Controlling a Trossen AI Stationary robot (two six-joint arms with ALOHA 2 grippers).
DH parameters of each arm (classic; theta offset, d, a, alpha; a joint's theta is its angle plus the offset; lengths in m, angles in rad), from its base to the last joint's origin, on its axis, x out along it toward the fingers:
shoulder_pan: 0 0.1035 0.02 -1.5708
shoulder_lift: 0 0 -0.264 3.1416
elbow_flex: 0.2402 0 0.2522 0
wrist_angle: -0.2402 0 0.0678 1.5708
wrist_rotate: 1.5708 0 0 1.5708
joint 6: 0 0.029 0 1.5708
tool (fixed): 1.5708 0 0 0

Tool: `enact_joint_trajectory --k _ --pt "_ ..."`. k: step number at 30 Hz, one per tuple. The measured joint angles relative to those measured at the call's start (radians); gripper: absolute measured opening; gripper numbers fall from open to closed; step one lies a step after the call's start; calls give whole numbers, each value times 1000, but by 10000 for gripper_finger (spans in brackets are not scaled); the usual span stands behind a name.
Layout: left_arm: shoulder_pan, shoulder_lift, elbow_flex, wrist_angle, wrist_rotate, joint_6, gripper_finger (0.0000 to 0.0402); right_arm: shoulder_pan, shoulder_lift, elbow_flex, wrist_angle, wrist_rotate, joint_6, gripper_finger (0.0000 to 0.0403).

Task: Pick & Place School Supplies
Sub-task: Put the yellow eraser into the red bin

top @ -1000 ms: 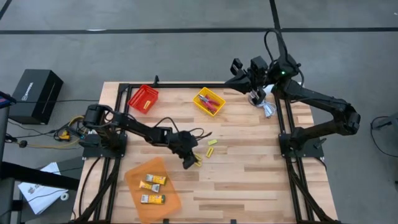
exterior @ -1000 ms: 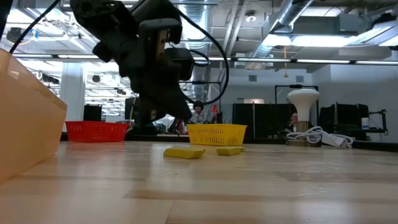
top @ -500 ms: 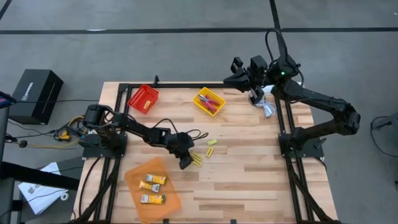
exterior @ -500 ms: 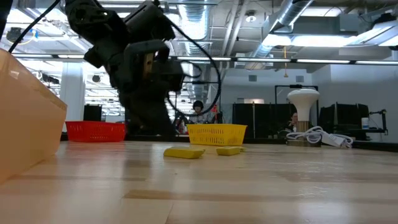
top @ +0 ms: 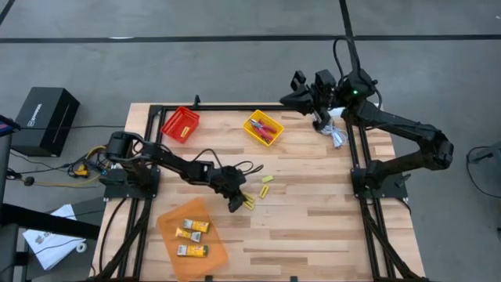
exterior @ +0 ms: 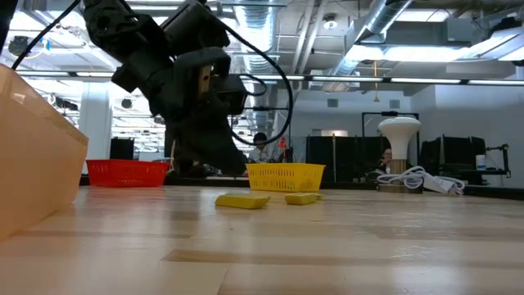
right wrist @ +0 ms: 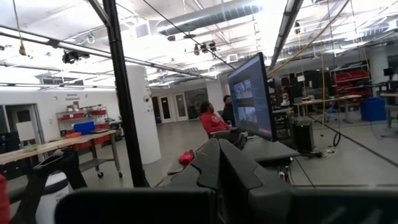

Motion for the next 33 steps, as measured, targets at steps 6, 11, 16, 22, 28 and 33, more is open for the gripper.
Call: enact_joint_trajectory --k 6,11,16,22,28,33 --pt "-9 59 0 51 10 -8 0 0 0 0 -10 7 -14 0" --pt "-16 93 2 100 19 -29 0 0 0 0 -25 12 -14 0" --pt "-23 95 2 105 16 -31 0 0 0 0 -40 15 -15 0" --pt "-40 91 2 104 30 -38 0 -3 0 0 -42 16 -23 0" --pt "-68 79 5 98 54 -56 0 -3 0 0 -45 18 -23 0" --pt "-72 74 6 91 43 -56 0 -2 0 0 -48 18 -25 0"
